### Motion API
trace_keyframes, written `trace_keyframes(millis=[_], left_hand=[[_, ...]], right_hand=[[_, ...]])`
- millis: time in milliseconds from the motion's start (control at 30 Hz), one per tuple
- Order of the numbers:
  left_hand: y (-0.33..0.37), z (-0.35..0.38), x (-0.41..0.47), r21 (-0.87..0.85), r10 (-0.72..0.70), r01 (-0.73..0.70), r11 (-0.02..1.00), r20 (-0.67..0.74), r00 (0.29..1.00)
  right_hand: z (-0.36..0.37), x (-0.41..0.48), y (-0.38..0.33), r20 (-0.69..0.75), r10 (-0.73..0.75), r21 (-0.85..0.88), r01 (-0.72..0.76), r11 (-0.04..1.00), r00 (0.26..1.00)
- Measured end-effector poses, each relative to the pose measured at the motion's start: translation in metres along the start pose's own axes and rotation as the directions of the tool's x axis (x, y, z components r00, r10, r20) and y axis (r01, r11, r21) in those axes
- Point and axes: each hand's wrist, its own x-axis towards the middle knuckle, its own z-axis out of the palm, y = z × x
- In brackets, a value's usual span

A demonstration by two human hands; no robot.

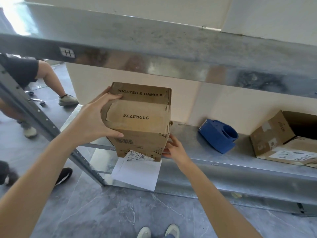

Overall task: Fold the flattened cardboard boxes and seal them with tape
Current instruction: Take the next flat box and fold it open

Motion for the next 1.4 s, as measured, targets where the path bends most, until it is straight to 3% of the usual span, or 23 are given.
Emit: trace_keyframes(millis=[133, 200, 300, 433, 800, 933, 1067, 1167, 1400], left_hand=[[0.0, -0.003, -0.003, 0.012, -0.004, 0.004, 1.0, -0.002, 1.0], [0.0, -0.002, -0.003, 0.017, -0.006, 0.006, 1.0, 0.004, 1.0], [0.002, -0.002, -0.004, 0.015, -0.013, 0.013, 1.0, 0.0, 1.0], [0.001, -0.001, -0.005, 0.014, -0.015, 0.015, 1.0, 0.009, 1.0], [-0.005, -0.002, -0.004, -0.05, -0.03, 0.031, 0.998, 0.006, 1.0], [-0.002, 0.008, 0.004, -0.041, -0.018, 0.017, 0.999, -0.016, 1.0], [0.004, 0.028, 0.016, -0.047, -0.019, 0.017, 0.999, -0.024, 1.0], [0.01, 0.051, 0.025, -0.027, -0.02, 0.02, 0.999, -0.015, 1.0], [0.03, 0.09, 0.032, 0.001, -0.049, 0.049, 0.999, 0.017, 0.999]], right_hand=[[-0.002, -0.001, 0.004, 0.033, -0.105, -0.099, 0.108, 0.989, 0.994], [-0.003, -0.001, 0.009, 0.065, -0.173, -0.238, 0.184, 0.954, 0.983], [-0.005, 0.0, 0.019, 0.073, -0.284, -0.523, 0.279, 0.805, 0.956], [-0.007, 0.002, 0.032, 0.008, -0.445, -0.714, 0.317, 0.624, 0.895], [-0.012, -0.004, 0.041, 0.111, -0.535, -0.806, 0.391, 0.445, 0.837], [-0.017, -0.004, 0.038, 0.117, -0.601, -0.875, 0.368, 0.314, 0.791], [-0.037, -0.001, 0.031, 0.127, -0.667, -0.97, 0.231, 0.07, 0.734], [-0.053, 0.002, 0.034, 0.114, -0.623, -0.992, 0.126, -0.025, 0.774], [-0.093, 0.003, 0.041, 0.078, -0.43, -0.995, 0.043, -0.089, 0.9]])
